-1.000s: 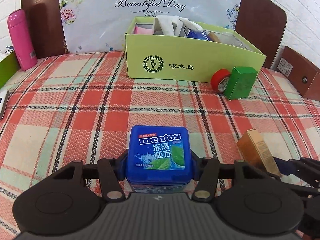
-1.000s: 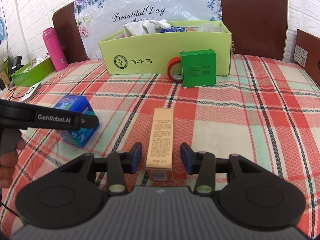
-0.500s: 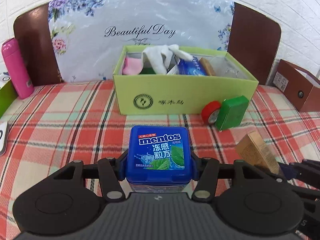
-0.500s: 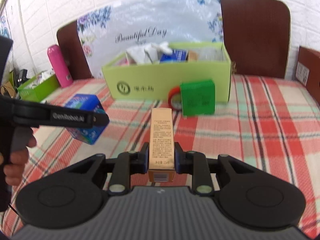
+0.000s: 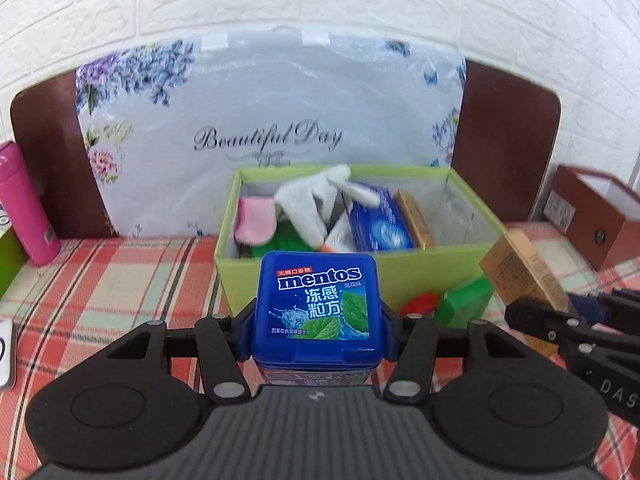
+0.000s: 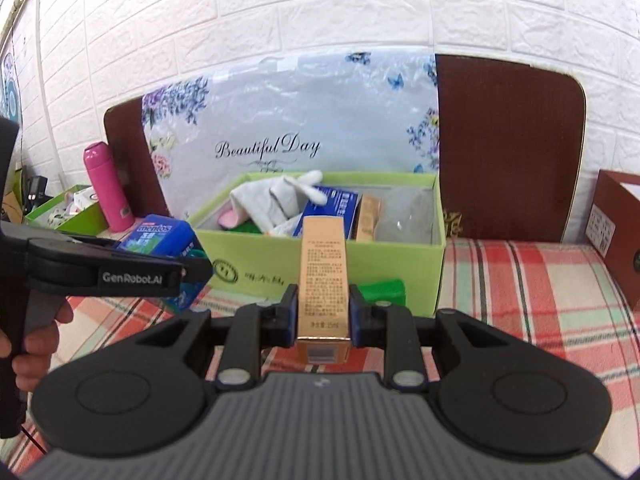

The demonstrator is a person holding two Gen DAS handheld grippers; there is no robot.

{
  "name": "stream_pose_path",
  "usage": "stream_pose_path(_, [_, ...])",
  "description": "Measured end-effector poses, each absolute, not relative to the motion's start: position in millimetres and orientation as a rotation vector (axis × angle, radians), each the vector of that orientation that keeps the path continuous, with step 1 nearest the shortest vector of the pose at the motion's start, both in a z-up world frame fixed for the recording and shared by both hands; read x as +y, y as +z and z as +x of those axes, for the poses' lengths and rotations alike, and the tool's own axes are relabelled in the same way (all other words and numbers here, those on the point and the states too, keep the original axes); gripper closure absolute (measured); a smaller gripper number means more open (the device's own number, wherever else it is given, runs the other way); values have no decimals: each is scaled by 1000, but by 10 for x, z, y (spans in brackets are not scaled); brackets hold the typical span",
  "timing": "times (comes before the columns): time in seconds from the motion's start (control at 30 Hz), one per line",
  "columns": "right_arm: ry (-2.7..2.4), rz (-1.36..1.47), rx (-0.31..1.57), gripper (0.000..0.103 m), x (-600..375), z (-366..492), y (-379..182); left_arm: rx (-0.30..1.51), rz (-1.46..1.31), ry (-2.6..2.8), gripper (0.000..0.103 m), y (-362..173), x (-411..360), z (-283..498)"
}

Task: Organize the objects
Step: 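Carry mentos tin and gold box into the lime-green box and release both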

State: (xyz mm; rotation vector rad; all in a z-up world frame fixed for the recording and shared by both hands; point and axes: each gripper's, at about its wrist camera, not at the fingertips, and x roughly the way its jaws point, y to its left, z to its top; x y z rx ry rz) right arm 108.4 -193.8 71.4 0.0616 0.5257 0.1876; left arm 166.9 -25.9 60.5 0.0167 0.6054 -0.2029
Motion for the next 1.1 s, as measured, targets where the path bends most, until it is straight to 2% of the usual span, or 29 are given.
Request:
stream_pose_path(0.27, [137, 69, 461, 79, -2089, 1602, 926, 523, -63, -254, 44, 1046, -297, 2186])
stream_pose_path(0.53, [152, 75, 418, 79, -1969, 2318, 727, 545, -132, -293, 42, 788, -383, 2878])
stream_pose_path(0.57, [165, 61, 432, 71, -1939, 2389, 645, 546, -129, -280, 37, 705, -386, 2943])
stream_pose_path(0.6, [169, 31, 460, 48, -1894, 2439, 567, 560, -108, -243, 25, 620, -393, 2992])
stream_pose_path(0.63, [158, 2, 472, 40, -1858, 2438, 502, 576, -78, -202, 22, 554, -402, 3013])
stream_pose_path(0.73, [148, -77, 423, 35, -1800, 2297, 386, 571, -68, -178, 22, 431, -321, 2966])
stream_pose_path(0.8, [130, -87, 413, 22, -1786, 2236, 361, 572, -106, -186, 22, 414, -251, 2921])
stream_pose_path(1.03, [119, -46, 415, 12, -1843, 2035, 510, 591, -87, -162, 22, 556, -249, 2743])
stream_pose_path(1.1, [108, -32, 392, 1, -1863, 1888, 607, 611, -64, -139, 22, 634, -282, 2629])
